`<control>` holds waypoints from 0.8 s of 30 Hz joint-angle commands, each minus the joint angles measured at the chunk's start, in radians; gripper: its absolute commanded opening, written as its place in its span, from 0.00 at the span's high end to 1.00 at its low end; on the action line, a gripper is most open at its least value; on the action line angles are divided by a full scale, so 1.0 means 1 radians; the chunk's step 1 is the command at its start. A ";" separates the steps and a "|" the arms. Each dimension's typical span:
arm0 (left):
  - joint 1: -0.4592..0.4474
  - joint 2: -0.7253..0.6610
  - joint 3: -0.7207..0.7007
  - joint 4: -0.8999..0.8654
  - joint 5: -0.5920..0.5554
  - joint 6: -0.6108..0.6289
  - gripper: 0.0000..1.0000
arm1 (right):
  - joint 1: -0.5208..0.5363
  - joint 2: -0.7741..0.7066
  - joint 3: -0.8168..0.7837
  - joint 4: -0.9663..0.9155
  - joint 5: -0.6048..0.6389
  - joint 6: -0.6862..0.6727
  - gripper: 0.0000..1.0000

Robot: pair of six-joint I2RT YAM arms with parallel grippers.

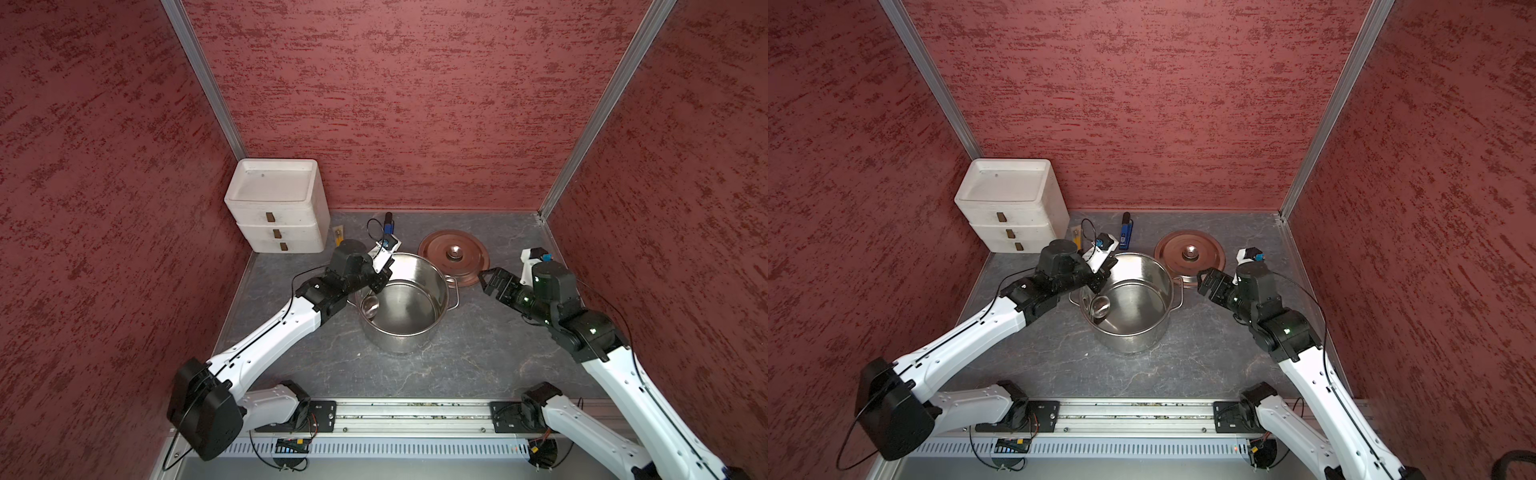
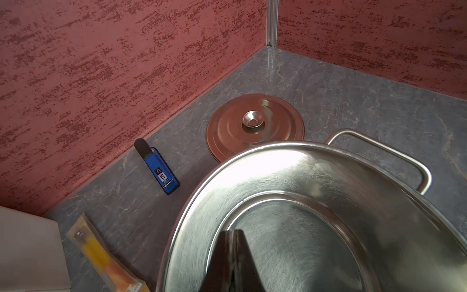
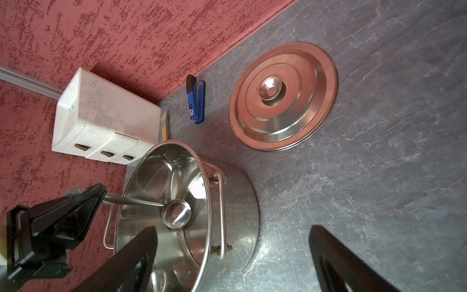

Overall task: Stir the soup with a spoon
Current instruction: Stir the soup in the pan with a stick.

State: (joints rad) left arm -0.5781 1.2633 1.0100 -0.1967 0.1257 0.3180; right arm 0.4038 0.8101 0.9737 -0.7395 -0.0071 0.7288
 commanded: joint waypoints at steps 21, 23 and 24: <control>-0.235 0.391 0.358 0.119 0.264 0.095 1.00 | -0.001 -0.092 0.005 -0.038 0.055 0.017 0.02; -0.270 0.369 0.328 0.128 0.260 0.087 1.00 | -0.001 -0.092 -0.004 -0.030 0.049 0.020 0.02; -0.286 0.348 0.310 0.131 0.251 0.079 1.00 | -0.001 -0.091 -0.008 -0.027 0.047 0.021 0.01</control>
State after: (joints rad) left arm -0.8356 1.6577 1.3476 -0.0990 0.3656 0.3981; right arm 0.4038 0.7261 0.9833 -0.7681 0.0246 0.7383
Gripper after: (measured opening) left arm 0.057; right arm 0.985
